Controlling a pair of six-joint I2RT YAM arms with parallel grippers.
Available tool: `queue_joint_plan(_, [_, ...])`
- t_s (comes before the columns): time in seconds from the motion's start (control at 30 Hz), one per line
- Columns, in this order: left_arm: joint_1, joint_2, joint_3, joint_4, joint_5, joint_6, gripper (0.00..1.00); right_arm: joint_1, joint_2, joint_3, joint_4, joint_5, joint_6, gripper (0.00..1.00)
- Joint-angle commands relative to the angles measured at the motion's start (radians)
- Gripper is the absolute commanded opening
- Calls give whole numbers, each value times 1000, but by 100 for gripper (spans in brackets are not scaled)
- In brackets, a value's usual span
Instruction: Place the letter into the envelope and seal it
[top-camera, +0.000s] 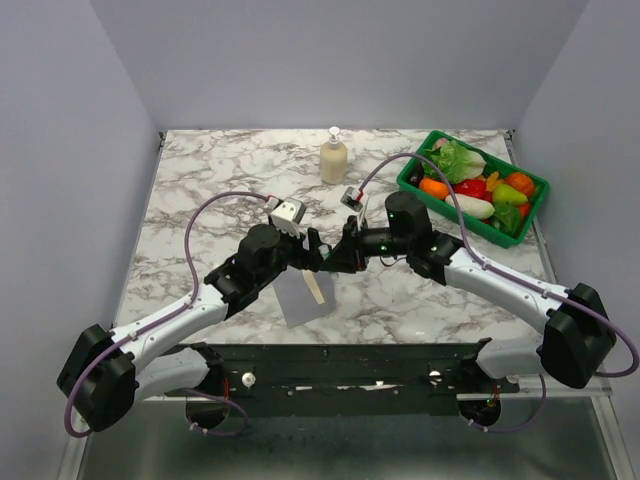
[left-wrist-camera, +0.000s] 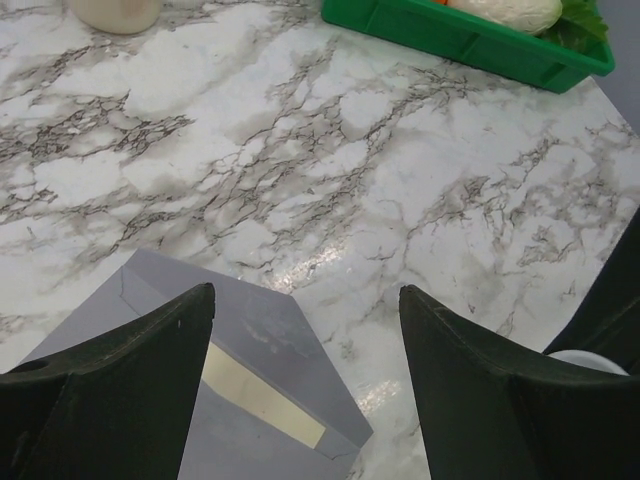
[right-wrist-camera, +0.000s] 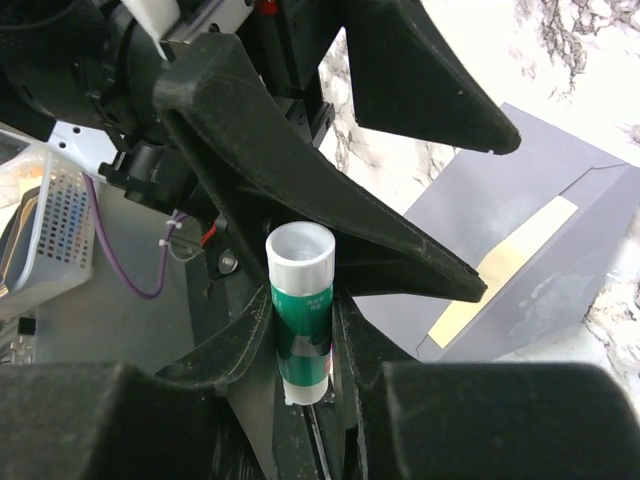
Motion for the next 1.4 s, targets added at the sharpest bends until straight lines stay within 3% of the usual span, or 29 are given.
queue_joint_plan(0.0, [4, 7, 48, -13, 59, 40, 82, 12, 30, 45, -30, -43, -11, 1])
queue_joint_plan(0.93, [-76, 115, 213, -103, 115, 175, 77, 55, 153, 163, -133, -88, -40, 1])
queue_joint_plan(1.03, [-72, 96, 194, -93, 71, 160, 79, 54, 143, 158, -130, -89, -42, 1])
queue_joint_plan(1.17, [5, 21, 77, -22, 15, 41, 96, 54, 98, 125, -131, -76, -53, 1])
queue_joint_plan(1.37, [126, -101, -134, 143, -40, -53, 99, 37, 61, 50, -131, -22, -50, 1])
